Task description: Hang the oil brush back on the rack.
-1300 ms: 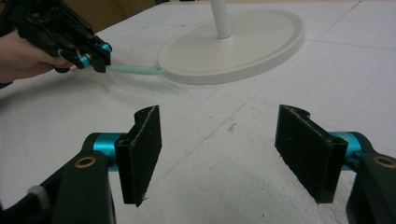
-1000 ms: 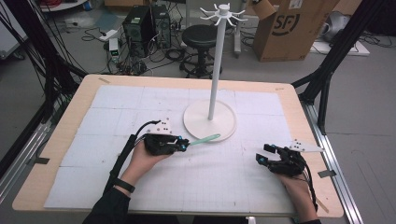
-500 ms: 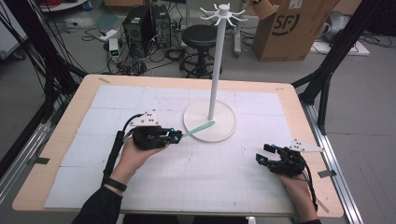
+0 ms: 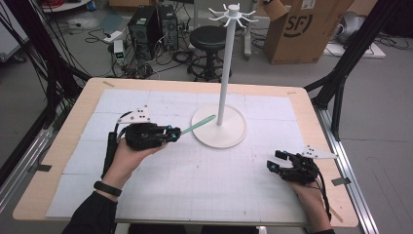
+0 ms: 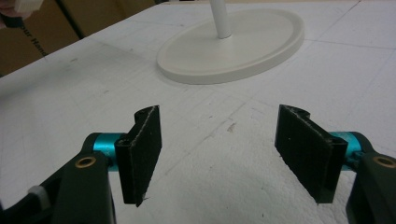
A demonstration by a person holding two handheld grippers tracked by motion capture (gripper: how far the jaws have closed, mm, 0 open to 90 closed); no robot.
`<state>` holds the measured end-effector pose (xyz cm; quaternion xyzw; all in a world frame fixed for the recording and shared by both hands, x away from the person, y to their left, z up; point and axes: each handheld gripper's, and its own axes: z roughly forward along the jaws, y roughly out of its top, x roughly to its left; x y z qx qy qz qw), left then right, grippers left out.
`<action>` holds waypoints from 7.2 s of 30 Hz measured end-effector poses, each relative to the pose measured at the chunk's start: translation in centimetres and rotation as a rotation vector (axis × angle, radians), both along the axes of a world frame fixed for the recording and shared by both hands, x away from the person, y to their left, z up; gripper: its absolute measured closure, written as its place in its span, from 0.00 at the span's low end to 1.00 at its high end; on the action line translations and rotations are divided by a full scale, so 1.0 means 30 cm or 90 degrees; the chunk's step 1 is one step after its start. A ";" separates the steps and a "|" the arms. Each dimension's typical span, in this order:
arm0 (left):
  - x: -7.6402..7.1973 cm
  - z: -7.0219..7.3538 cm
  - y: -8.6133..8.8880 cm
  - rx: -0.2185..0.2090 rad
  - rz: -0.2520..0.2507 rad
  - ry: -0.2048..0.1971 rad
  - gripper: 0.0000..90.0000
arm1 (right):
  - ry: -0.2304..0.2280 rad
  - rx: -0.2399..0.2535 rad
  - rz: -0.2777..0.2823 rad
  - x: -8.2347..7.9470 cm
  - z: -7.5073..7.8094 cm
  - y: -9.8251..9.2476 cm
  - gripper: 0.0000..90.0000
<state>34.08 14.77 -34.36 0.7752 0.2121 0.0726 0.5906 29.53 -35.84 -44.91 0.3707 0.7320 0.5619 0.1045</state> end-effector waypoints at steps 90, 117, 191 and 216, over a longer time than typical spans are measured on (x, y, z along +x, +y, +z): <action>0.070 0.724 -0.055 0.031 0.055 -0.126 0.91 | 0.005 0.003 -0.001 0.001 0.000 0.000 0.35; 0.101 0.704 -0.086 0.058 0.071 -0.125 0.91 | 0.005 0.003 0.000 0.001 0.000 0.000 0.35; -0.107 -0.264 0.324 0.083 0.191 -0.026 0.24 | -0.003 -0.005 -0.003 0.000 0.000 0.001 0.33; -0.114 -0.347 0.313 0.099 0.227 0.015 0.25 | -0.001 -0.004 -0.003 0.000 0.000 0.002 0.33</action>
